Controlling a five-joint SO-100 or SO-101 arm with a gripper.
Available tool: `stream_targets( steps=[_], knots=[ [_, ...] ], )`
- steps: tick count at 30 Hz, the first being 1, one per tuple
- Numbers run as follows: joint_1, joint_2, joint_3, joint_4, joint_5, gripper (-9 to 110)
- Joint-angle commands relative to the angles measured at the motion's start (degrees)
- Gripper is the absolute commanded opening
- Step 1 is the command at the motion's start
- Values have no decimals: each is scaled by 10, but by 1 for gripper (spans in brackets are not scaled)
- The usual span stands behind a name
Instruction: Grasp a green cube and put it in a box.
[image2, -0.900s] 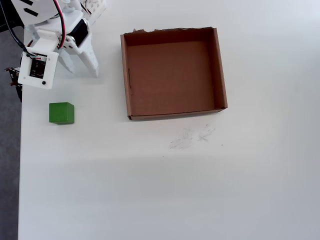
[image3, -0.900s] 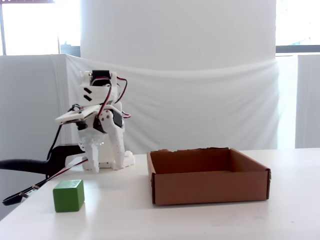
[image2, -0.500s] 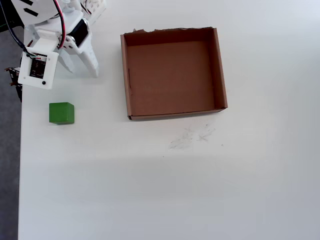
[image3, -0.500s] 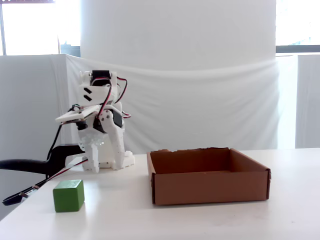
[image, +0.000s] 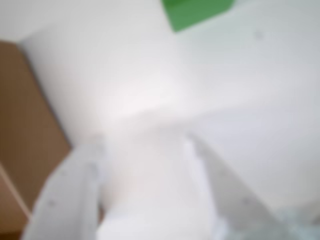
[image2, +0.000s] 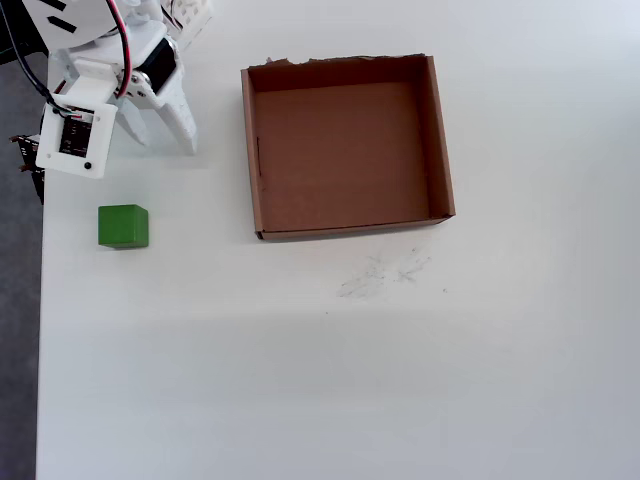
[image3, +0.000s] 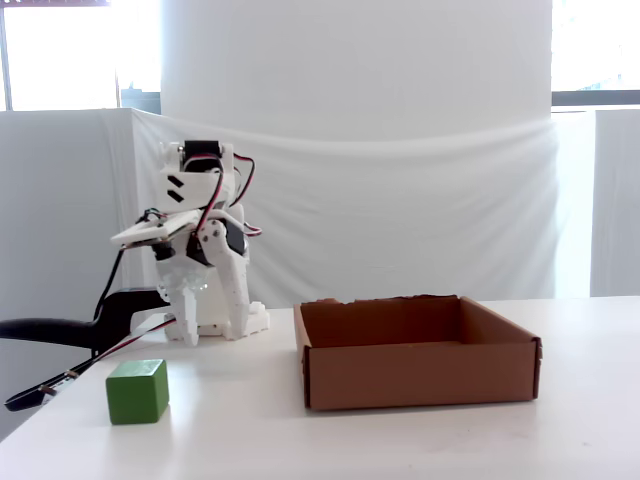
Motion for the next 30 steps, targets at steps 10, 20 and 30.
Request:
stream_targets(
  steps=[10,20,30],
  knots=[
    [-3,-1,-3,2,4,23],
    [5,-68,-45,-10,-62,16],
    [41,-454,-377,-24,-214,21]
  ],
)
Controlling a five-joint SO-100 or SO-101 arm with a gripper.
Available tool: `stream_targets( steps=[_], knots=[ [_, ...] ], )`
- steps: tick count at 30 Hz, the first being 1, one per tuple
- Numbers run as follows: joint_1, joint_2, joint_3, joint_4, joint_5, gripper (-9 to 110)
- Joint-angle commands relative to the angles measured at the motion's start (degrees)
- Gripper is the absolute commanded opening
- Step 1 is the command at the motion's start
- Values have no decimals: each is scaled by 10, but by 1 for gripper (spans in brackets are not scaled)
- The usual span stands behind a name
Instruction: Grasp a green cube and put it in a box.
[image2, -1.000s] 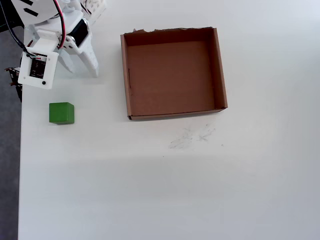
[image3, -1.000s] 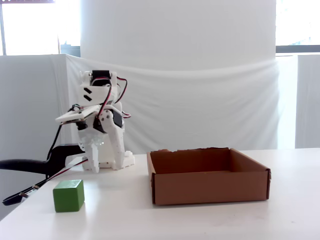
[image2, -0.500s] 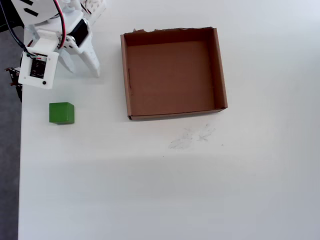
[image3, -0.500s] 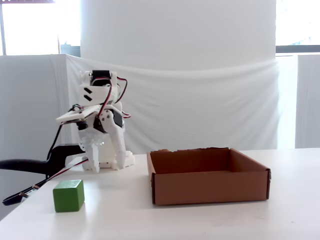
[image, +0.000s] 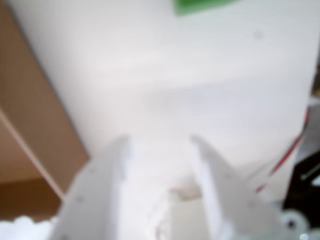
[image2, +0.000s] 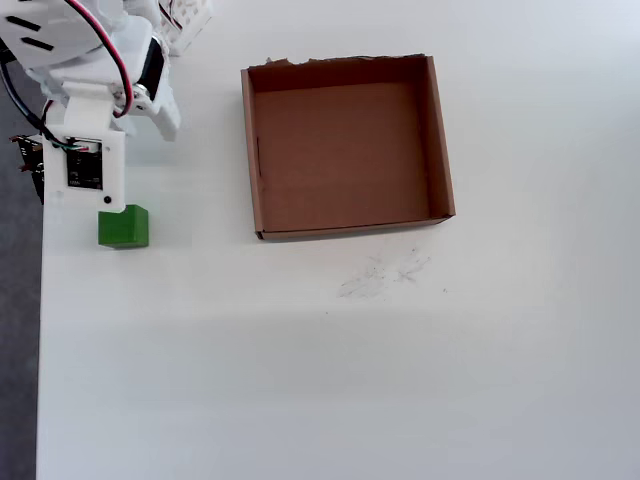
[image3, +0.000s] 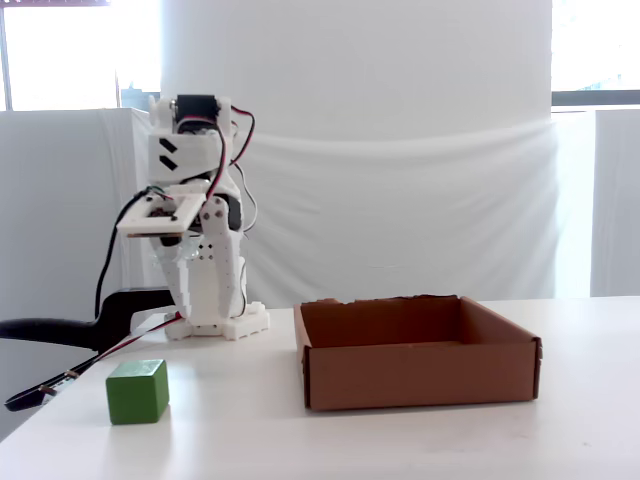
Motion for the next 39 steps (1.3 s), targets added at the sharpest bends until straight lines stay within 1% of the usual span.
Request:
stream_targets(
  steps=[1,6,10,13,21,28,39],
  knots=[
    [25,-84,-107,9,-82,23],
    [81,-168,-177,-16,-201,29],
    [124,-229,-225,-25,-284,29],
    [144,-277,-265,-30,-313,29],
    [150,-363,-299,-69,-316,28],
    [135,-370,-238,-146,-312,31],
    [128,-381,-157,-253,-311,29]
  ],
)
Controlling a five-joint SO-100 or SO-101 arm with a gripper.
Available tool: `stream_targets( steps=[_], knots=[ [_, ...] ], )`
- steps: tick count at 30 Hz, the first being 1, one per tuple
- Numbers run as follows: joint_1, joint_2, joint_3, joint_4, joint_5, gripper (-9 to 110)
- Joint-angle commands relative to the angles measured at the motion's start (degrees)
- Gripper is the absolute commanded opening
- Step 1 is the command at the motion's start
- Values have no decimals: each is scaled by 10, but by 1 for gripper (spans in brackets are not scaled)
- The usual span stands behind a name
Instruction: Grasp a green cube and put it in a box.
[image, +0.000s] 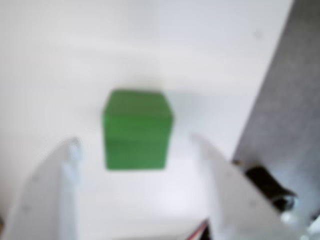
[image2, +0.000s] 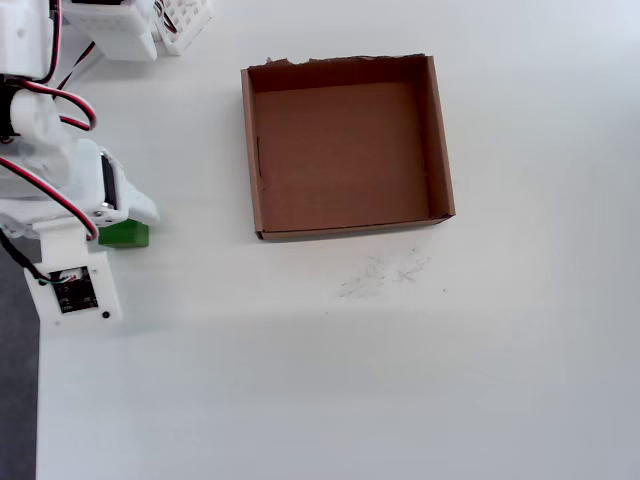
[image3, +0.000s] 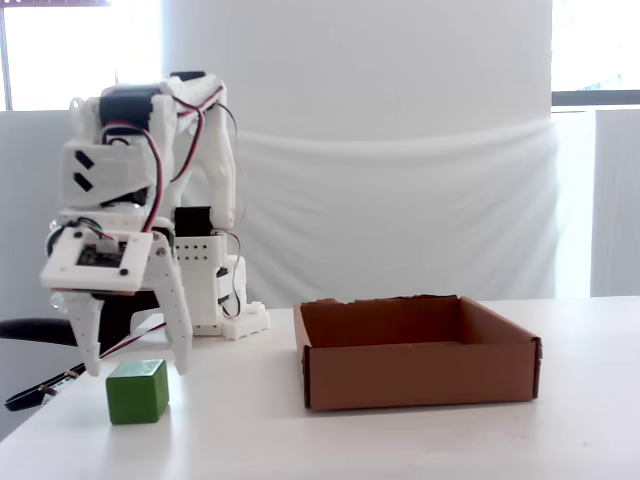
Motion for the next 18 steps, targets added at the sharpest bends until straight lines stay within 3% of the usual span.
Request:
stream_targets(
  steps=[1,18],
  knots=[
    [-7,0,4,-28,-14,29],
    [-17,-25,37,-93,3,24]
  ],
)
